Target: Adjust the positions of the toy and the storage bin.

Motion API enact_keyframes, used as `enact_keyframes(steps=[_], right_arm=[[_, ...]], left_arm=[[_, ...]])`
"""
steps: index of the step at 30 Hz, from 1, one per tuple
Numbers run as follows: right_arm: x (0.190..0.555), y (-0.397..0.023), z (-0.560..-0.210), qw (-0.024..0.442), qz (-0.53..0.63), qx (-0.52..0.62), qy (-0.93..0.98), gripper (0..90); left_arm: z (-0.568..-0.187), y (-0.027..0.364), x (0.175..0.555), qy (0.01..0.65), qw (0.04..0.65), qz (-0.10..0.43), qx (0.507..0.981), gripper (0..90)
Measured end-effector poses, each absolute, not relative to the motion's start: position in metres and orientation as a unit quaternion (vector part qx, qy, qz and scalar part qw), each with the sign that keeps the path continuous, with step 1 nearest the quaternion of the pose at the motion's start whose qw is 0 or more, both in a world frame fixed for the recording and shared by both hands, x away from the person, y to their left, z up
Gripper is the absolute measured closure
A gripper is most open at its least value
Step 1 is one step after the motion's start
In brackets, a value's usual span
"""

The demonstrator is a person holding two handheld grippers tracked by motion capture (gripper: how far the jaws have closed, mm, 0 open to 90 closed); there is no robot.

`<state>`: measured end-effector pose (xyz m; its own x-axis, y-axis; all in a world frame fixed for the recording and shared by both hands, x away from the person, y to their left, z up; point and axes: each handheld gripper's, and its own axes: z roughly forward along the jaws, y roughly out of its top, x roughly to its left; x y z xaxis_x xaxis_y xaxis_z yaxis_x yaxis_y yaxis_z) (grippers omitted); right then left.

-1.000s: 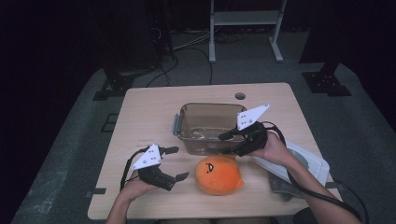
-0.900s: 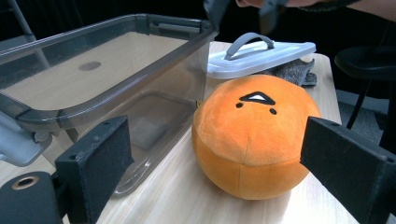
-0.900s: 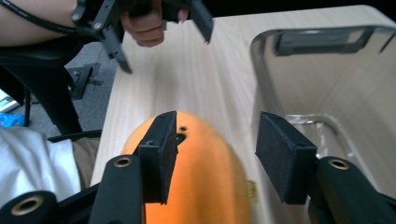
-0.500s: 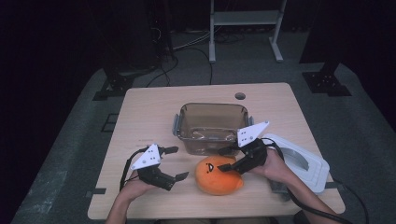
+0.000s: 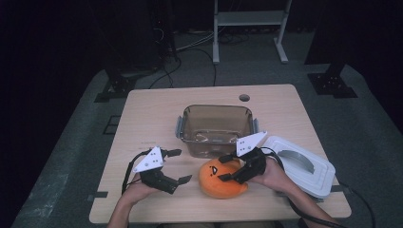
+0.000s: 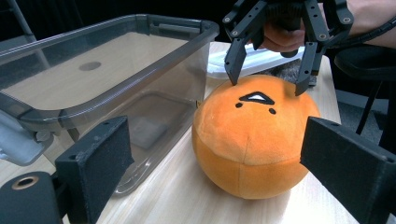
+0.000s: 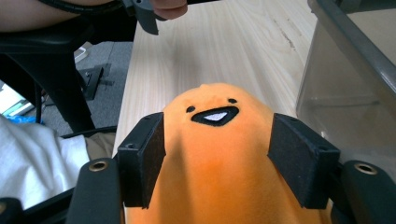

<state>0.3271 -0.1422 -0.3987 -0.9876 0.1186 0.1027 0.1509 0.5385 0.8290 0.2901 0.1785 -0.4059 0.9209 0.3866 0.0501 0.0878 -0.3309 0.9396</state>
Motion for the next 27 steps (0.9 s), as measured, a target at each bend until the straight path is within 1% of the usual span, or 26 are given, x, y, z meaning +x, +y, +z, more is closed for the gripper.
enact_keyframes(steps=[4,13,21,27], right_arm=[[0.329,-0.143,-0.4,0.015,-0.481,-0.084,-0.872,32.9],[0.329,-0.141,-0.408,0.016,-0.481,-0.093,-0.872,32.0],[0.323,-0.139,-0.419,0.023,-0.479,-0.094,-0.873,35.3],[0.318,-0.138,-0.426,0.016,-0.483,-0.09,-0.871,39.7]], left_arm=[[-0.406,0.179,0.29,0.148,0.56,0.134,0.804,7.8],[-0.406,0.179,0.29,0.148,0.56,0.134,0.804,7.8],[-0.406,0.179,0.29,0.149,0.56,0.136,0.803,7.8],[-0.405,0.18,0.29,0.149,0.56,0.139,0.803,7.8]])
